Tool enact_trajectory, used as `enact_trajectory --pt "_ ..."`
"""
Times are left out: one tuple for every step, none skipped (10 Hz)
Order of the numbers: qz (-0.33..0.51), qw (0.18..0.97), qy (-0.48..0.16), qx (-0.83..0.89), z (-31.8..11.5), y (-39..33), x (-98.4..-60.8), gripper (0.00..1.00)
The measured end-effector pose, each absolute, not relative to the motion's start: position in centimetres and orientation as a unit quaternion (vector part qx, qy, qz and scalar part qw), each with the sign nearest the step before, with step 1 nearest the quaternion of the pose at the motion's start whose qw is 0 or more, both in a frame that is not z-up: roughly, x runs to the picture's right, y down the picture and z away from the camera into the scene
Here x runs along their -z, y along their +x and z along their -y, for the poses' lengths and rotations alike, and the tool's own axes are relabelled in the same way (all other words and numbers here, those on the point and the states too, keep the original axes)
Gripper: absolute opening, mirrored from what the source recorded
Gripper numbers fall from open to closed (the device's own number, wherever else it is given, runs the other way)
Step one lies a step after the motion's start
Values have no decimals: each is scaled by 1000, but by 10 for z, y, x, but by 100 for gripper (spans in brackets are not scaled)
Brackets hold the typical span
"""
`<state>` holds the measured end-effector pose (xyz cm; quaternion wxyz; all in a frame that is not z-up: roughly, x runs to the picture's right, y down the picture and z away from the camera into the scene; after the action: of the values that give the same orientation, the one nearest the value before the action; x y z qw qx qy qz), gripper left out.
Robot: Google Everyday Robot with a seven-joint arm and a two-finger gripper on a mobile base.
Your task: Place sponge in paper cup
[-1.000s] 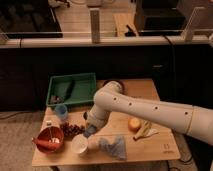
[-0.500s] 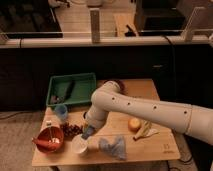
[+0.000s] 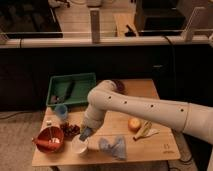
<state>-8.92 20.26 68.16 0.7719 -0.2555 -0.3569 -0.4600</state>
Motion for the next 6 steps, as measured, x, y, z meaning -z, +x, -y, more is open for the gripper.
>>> enact_trajectory --pt "359 768 -256 465 -204 -92 -679 4" --pt "360 764 -258 470 -205 -94 -678 4" --pt "360 760 -260 474 -207 -96 -676 4" --pt "361 757 -262 478 -208 -98 -676 4" --pt "362 752 -265 483 -211 -102 -675 4" --pt "363 747 -269 488 -215 -104 -675 4"
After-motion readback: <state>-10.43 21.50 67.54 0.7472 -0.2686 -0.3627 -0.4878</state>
